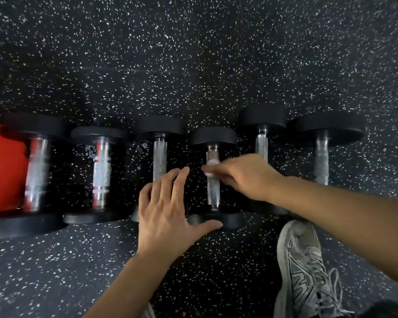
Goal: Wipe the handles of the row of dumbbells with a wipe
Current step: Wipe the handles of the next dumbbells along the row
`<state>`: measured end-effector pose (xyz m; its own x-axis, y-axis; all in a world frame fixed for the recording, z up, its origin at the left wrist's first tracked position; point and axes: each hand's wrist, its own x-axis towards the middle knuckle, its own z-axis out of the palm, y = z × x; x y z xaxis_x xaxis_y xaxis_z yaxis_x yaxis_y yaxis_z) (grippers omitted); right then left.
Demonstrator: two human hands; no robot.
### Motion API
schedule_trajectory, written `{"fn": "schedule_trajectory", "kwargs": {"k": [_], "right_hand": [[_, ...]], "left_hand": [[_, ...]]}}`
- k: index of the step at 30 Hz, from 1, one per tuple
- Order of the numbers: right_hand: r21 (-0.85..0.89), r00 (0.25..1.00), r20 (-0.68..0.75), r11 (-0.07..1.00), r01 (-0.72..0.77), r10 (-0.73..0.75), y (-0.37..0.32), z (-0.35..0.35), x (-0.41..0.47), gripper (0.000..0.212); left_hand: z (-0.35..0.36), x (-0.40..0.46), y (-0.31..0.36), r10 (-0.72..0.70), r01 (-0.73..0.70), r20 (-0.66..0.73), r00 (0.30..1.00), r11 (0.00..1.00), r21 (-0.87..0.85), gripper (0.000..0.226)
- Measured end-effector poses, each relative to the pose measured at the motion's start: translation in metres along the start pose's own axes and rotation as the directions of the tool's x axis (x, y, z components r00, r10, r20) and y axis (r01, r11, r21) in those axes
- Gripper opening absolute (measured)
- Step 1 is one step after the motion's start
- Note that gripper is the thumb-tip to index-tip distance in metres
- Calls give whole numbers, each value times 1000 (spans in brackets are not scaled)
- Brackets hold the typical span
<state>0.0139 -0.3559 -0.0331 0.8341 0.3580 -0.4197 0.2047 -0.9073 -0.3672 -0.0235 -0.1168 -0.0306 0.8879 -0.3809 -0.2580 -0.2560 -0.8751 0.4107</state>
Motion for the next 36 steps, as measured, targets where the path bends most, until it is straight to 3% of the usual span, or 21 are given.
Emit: {"fn": "schedule_trajectory", "kwargs": {"k": [7,9,13,15,18,21,24,27,31,33,36], "right_hand": [[-17,936,281,974,227,-214,-9,7,-12,40],[69,949,231,976,205,-215,-7,1,-15,43],[312,998,-63,950,12,8,29,-21,-23,42],[323,982,-162,946,-44,101,55,-38,-26,37],[277,965,-196,954,-118,176,98,-58,-30,35],[173,976,-171,979,-107,137,118,-63,-38,38],[11,988,-140,998,-63,64,122,-53,-42,45],[80,983,-155,993,-84,95,119,-37,-42,46],[125,976,-154,983,-133,152,118,-24,-41,40],[155,985,-134,984,-91,112,120,-20,-45,38],[125,998,62,992,-2,-6,117,-19,-56,35]], "left_hand": [[-2,0,2,-27,27,28,999,999,19,129],[-3,1,3,-23,22,42,999,1000,21,128],[-4,2,6,-7,5,69,998,1000,22,125],[-6,4,10,-3,1,103,995,1000,17,124],[-13,9,16,40,-37,162,986,999,-22,122],[-30,17,18,138,-140,229,964,990,-7,121],[-61,25,23,271,-315,290,918,942,118,119],[-91,32,36,331,-408,326,886,890,205,116],[-84,46,79,292,-383,370,882,902,201,120],[-58,48,99,277,-349,308,910,914,210,117],[-16,45,112,224,-262,192,955,944,200,113]]}}
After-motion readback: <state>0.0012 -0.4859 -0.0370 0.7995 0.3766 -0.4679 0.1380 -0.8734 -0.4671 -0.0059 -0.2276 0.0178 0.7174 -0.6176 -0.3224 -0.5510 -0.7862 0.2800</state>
